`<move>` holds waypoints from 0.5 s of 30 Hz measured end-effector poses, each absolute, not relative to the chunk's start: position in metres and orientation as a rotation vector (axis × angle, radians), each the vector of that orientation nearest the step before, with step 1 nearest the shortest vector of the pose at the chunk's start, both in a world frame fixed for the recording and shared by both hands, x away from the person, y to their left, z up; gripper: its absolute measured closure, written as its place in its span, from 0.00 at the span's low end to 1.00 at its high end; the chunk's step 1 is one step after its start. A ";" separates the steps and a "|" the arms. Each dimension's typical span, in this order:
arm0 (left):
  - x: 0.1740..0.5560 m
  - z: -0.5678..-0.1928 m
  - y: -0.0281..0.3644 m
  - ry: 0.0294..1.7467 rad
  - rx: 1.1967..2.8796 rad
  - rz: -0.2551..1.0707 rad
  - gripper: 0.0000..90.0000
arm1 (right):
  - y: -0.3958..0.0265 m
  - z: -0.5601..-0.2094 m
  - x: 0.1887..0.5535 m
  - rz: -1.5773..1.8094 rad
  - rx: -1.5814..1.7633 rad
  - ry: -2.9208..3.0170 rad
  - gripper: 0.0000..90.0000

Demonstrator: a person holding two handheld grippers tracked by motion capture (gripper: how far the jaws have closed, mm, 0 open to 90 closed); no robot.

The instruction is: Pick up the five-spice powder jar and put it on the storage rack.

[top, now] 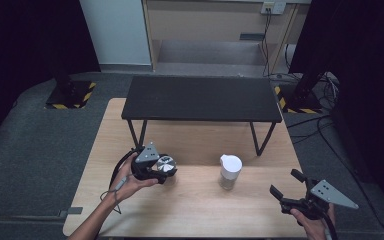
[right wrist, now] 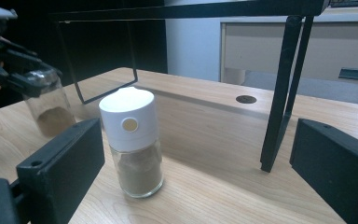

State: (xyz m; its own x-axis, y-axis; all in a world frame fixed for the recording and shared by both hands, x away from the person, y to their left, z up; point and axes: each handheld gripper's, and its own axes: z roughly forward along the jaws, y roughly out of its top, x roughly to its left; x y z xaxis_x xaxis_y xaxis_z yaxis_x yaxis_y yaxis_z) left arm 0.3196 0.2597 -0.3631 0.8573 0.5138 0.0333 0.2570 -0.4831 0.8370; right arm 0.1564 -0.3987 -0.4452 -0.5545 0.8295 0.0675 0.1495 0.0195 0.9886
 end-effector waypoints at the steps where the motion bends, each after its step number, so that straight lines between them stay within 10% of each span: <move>1: 0.319 -0.360 0.260 0.556 2.093 0.348 0.37 | -0.399 -0.445 0.157 1.580 1.000 1.747 0.04; 15: 0.311 -0.299 0.277 0.484 2.071 0.324 0.37 | -0.398 -0.445 0.157 1.580 1.000 1.750 0.04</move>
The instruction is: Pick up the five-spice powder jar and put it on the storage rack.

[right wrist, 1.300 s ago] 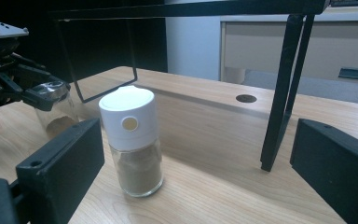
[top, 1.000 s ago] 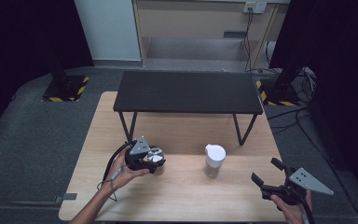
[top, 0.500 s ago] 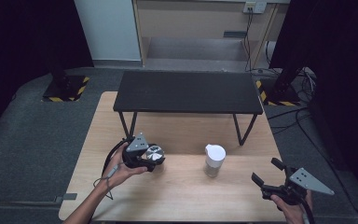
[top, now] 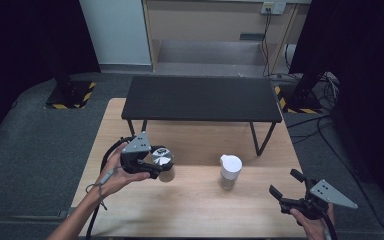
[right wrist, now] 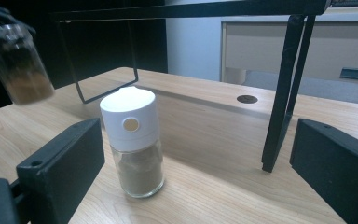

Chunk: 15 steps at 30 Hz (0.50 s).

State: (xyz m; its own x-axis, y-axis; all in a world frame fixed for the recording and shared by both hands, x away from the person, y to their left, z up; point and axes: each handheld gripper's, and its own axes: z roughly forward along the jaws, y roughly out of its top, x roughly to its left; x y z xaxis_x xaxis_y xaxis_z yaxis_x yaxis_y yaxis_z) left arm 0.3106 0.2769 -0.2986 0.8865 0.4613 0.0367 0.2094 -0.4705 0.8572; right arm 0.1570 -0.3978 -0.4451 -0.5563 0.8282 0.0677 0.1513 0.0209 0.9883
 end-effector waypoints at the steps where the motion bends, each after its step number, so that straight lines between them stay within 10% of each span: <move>1: 0.311 -0.293 0.278 0.483 2.073 0.326 0.37 | -0.398 -0.445 0.157 1.580 1.001 1.751 0.04; 15: 0.313 -0.230 0.290 0.449 2.113 0.343 0.37 | -0.397 -0.445 0.158 1.579 1.003 1.753 0.04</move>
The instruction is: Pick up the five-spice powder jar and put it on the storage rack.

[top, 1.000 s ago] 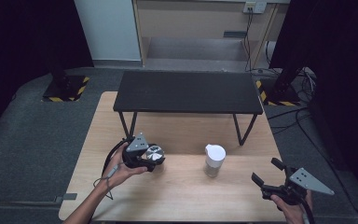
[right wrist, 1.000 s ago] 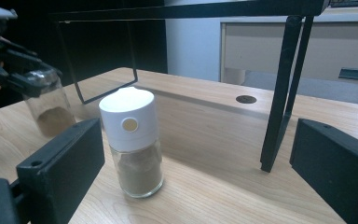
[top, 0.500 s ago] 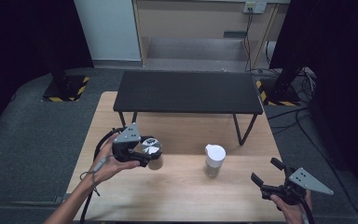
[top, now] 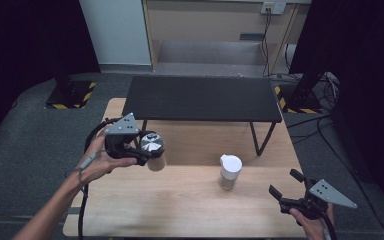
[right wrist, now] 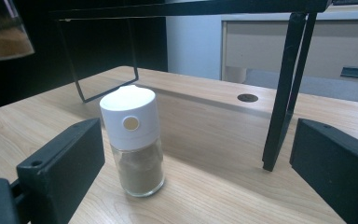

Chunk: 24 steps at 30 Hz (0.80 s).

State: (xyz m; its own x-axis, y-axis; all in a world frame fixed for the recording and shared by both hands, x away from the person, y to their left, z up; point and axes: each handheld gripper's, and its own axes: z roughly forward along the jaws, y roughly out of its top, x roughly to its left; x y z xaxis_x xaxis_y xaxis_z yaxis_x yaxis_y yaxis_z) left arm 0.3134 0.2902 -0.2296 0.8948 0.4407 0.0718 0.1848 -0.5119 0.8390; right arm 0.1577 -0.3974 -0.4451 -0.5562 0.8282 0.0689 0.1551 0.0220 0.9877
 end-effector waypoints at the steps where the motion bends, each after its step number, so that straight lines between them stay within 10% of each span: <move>1: 0.313 -0.230 0.290 0.449 2.113 0.343 0.37 | -0.397 -0.445 0.158 1.580 1.003 1.753 0.04; 24: 0.353 -0.164 0.276 0.531 2.059 0.431 0.37 | -0.399 -0.446 0.159 1.584 1.005 1.751 0.04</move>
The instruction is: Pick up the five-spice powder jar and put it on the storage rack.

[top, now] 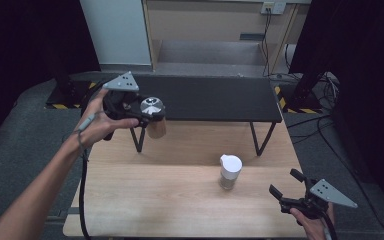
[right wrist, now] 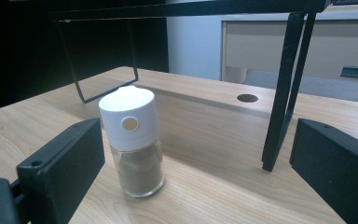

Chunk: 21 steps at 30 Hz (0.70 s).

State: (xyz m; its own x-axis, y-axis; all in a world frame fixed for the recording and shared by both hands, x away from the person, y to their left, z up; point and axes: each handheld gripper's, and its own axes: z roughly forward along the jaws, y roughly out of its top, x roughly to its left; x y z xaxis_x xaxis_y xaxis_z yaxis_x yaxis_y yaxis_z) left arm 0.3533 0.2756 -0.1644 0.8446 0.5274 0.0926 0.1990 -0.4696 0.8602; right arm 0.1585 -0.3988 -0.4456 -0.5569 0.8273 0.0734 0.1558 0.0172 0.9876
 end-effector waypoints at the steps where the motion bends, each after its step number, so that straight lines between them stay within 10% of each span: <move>1: 0.357 -0.162 0.273 0.538 2.060 0.441 0.37 | -0.399 -0.446 0.158 1.586 1.007 1.750 0.04; 21: 0.426 -0.160 0.245 0.785 1.979 0.583 0.37 | -0.402 -0.447 0.158 1.597 1.018 1.739 0.04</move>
State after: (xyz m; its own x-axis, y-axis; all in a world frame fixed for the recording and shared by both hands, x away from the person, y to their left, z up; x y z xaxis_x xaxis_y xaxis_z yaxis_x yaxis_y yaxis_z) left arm 0.4260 0.2447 -0.1602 0.6873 0.7206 0.0914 0.2960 -0.3928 0.8707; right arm 0.1578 -0.4020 -0.4470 -0.5531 0.8284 0.0881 0.1583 0.0007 0.9874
